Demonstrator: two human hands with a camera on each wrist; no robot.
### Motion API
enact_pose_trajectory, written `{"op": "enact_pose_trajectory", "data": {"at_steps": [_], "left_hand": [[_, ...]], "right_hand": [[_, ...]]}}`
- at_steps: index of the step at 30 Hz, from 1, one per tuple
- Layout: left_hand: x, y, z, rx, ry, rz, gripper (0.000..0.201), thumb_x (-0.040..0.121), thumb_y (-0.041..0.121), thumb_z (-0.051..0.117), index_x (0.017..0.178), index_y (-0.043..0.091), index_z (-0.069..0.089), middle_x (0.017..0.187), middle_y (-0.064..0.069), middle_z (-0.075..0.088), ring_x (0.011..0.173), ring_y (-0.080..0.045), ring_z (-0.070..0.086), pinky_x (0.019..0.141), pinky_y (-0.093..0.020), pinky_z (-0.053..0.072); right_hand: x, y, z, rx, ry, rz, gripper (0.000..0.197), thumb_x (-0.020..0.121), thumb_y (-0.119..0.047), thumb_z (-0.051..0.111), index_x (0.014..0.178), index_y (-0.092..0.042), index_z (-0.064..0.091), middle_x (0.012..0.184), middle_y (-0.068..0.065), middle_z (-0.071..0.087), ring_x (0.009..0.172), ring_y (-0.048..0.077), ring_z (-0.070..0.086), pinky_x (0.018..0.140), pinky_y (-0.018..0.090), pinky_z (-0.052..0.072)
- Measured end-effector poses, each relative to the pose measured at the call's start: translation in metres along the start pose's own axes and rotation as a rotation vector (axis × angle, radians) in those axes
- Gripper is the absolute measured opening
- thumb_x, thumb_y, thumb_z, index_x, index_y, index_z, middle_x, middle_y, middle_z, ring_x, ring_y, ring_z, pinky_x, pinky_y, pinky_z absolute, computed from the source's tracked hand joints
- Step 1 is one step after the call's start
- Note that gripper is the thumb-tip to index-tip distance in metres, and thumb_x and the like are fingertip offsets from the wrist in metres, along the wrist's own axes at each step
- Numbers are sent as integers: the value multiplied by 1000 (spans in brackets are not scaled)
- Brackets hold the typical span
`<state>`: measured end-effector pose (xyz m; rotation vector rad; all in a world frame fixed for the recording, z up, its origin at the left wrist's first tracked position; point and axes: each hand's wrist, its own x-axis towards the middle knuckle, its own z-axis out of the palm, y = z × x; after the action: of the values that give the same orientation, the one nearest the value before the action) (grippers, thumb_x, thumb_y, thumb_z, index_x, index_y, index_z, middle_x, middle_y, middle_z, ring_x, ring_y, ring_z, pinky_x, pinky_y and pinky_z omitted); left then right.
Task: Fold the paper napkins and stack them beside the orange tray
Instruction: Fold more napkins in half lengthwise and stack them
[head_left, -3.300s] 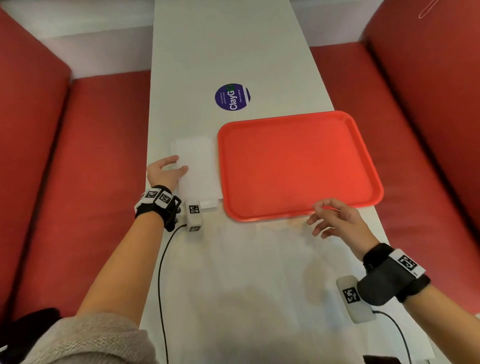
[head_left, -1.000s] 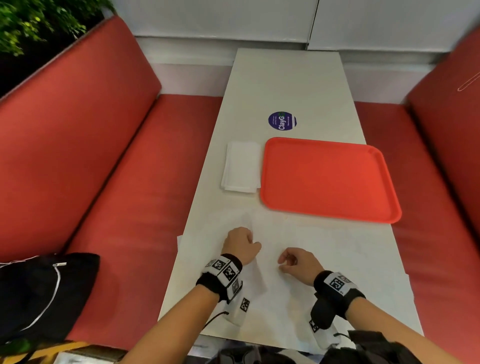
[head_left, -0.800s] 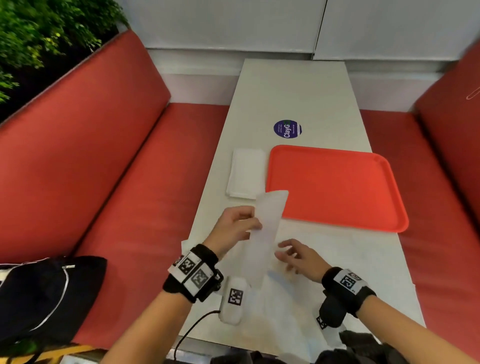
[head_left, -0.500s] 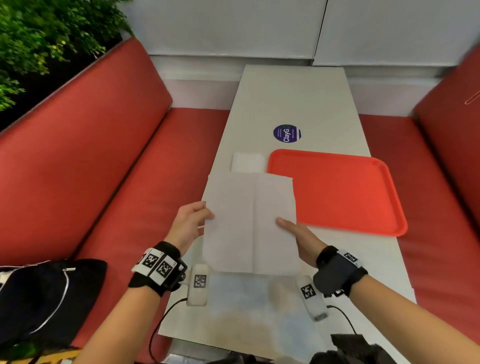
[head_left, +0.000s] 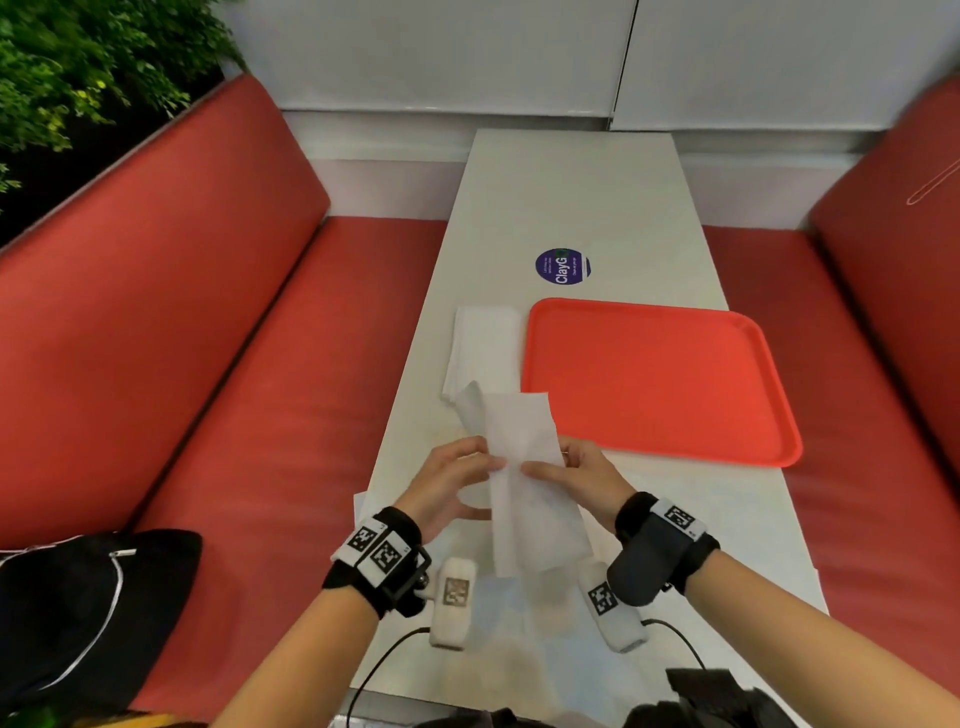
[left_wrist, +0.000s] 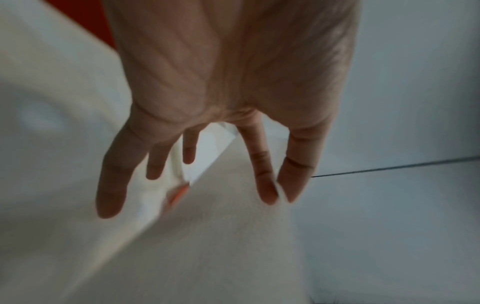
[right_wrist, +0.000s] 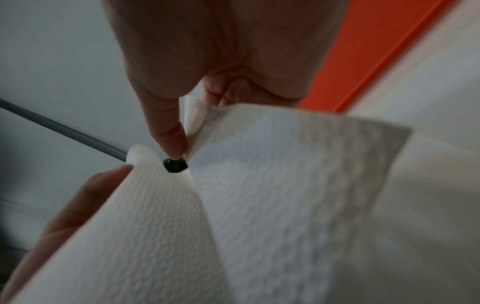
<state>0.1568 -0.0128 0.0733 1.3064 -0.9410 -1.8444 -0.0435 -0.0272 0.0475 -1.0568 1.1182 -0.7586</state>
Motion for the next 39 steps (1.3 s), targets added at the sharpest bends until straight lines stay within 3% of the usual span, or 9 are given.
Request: {"op": "enact_pose_trajectory", "data": {"at_steps": [4,10,14,19,24,27,34,36,39], "left_hand": [[5,-5,14,-133,-30,-15,37,85,39,63,111,14,73,120,-7,68,105,-27,65,85,-50,56],[25,-17,10,-111,-57,59,55,84,-2,68,131,26,62,123,-13,65,108,-28,65,90,-46,54],[49,-1,6,83,79,135,50,75,-15,71,113,17,72,108,-13,69,84,-20,68,74,-29,56],[104,65,-12,242,124,209,48,76,-13,71,114,17,70,66,1,70,64,-8,67,62,-22,56],[175,93,-41,364,207,222,52,77,-10,72,122,14,67,100,-11,71,68,-8,70,59,-17,54],[206,88,-56,426,251,184,52,77,-10,73,123,14,66,121,-6,62,80,-6,67,61,-15,56],[243,63,-85,628,368,86,50,74,-4,79,115,24,71,126,-13,63,77,-20,68,66,-20,56],[240,62,-82,707,411,105,47,73,3,81,114,23,71,114,-8,66,81,-23,65,74,-26,58],[219,58,-67,988,466,253,41,75,16,81,115,22,69,126,-8,49,113,-29,48,98,-37,45]], "right_hand": [[-5,1,-4,68,52,17,33,82,-18,72,111,-3,68,106,16,73,88,27,70,78,38,57],[-8,5,-12,127,118,26,25,84,-15,70,105,-2,70,98,15,74,79,24,69,68,31,56],[-4,0,-19,152,163,67,22,97,-6,53,114,-15,64,75,-3,71,54,5,62,49,16,46],[-4,-6,-37,173,221,105,18,94,-17,60,111,-12,58,99,9,73,78,31,71,61,33,55],[-15,-5,-64,151,316,124,20,97,-21,57,114,-11,55,104,10,74,84,34,71,60,32,54],[-24,1,-85,139,394,145,21,97,-21,56,115,-10,55,103,11,74,83,33,71,62,34,54],[-46,11,-117,133,540,188,19,97,-20,55,113,-10,57,100,13,74,80,32,70,63,34,53],[-51,14,-123,130,562,192,17,97,-20,55,111,-11,58,99,13,74,78,32,69,64,34,52],[-58,20,-130,120,602,200,13,97,-18,55,107,-12,61,95,13,75,74,30,68,61,33,52]]}}
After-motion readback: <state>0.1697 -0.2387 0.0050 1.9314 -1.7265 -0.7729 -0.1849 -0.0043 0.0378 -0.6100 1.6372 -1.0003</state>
